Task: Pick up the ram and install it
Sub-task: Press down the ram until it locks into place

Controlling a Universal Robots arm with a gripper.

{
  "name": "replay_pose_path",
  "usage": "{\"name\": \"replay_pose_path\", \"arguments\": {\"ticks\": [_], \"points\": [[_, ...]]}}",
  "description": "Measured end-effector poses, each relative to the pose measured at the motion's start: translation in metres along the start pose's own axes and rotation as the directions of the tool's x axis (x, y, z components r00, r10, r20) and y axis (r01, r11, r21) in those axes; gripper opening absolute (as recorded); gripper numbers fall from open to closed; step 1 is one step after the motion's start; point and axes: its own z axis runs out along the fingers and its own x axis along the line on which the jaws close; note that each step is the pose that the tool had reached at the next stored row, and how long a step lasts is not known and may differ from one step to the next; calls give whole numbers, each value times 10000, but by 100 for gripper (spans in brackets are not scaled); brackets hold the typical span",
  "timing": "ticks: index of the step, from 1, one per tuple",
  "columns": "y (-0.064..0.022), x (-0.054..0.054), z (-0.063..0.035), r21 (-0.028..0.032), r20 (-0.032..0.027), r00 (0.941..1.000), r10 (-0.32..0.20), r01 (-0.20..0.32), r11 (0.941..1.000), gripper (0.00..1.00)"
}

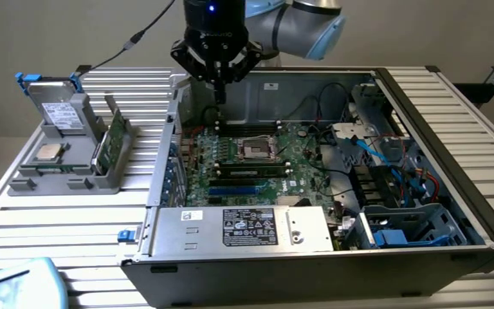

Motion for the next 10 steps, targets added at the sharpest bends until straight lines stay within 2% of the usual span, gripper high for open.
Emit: {"name": "replay_pose_path", "arguments": {"ticks": [2, 5, 10], "points": [[27, 49, -72, -34, 49, 10000, 35, -35, 10000, 11], [52, 91, -136, -63, 92, 9999, 67, -67, 10000, 11], [57, 99, -148, -68, 101, 9999, 66, -65, 10000, 11]]}}
